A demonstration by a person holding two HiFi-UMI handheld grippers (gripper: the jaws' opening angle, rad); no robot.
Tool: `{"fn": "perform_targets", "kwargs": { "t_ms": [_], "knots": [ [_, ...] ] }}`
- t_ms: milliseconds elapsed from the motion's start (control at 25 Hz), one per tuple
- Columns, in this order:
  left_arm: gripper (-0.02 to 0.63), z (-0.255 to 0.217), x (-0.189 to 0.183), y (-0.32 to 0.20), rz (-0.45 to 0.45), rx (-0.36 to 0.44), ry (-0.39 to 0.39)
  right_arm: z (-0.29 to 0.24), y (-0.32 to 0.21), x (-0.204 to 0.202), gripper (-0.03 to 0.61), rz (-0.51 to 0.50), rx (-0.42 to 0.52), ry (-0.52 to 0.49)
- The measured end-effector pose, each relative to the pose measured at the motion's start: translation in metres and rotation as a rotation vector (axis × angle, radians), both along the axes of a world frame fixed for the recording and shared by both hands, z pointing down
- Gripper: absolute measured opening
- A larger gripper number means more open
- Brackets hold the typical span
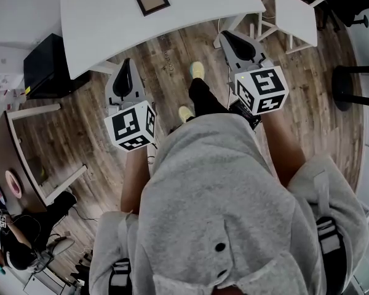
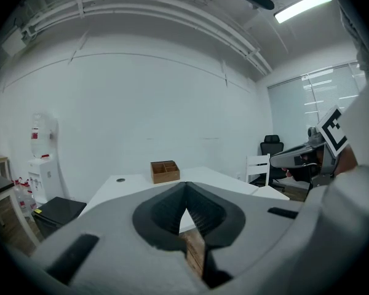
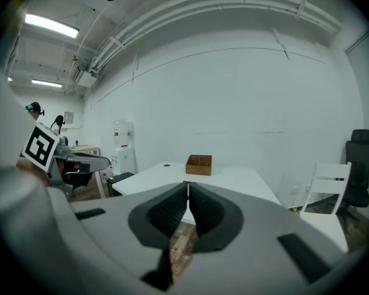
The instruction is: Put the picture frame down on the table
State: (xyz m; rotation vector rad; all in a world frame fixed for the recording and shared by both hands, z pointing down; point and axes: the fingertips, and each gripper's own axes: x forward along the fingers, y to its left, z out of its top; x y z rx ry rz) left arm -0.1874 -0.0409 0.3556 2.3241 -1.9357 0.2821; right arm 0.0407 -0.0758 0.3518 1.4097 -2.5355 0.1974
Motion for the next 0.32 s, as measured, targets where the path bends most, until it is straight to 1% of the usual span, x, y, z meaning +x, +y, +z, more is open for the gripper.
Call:
{"fn": "perform_targets", "kwargs": {
  "t_ms": [320],
  "knots": [
    [0.021,-0.006,0.007,0.007,0.018,0.018,-0.004,-0.006,0.012,0.003,0.029,-0.001,0.014,0.008]
  ]
}}
